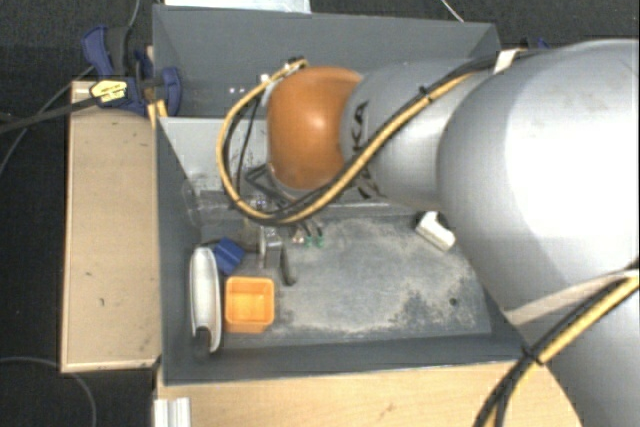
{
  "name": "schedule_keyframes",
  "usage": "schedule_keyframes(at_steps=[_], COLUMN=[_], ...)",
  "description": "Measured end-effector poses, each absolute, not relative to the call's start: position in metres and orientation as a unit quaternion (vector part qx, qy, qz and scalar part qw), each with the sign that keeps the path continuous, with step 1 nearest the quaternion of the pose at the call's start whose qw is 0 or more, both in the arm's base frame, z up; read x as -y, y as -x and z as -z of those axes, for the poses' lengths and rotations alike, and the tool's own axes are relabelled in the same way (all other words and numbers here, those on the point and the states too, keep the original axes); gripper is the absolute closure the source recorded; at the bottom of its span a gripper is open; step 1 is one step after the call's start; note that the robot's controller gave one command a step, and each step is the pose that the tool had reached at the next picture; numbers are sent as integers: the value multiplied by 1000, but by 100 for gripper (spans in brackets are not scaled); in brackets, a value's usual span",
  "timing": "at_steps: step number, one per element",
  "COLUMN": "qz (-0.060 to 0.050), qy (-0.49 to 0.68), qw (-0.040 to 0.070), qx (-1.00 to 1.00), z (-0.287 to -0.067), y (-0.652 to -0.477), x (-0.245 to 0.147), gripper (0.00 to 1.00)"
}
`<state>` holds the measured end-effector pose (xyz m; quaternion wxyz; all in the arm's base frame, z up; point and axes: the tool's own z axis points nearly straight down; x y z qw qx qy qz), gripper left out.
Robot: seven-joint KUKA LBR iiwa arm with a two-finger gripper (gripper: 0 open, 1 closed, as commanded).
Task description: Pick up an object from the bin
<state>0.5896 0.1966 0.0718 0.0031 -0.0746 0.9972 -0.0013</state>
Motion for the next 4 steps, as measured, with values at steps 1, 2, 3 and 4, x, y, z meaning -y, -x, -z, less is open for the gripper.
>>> schedule_keyframes(at_steps=[1, 2, 3, 4], qz=[1, 1, 1, 0], qy=[74, 74, 74, 74], qw=[3, 2, 0, 4], qx=[-997, -997, -997, -997], z=[-72, -74, -89, -105], y=[-590, -589, -587, -590], x=[-197, -196, -196, -198], gripper=[100, 100, 100, 100])
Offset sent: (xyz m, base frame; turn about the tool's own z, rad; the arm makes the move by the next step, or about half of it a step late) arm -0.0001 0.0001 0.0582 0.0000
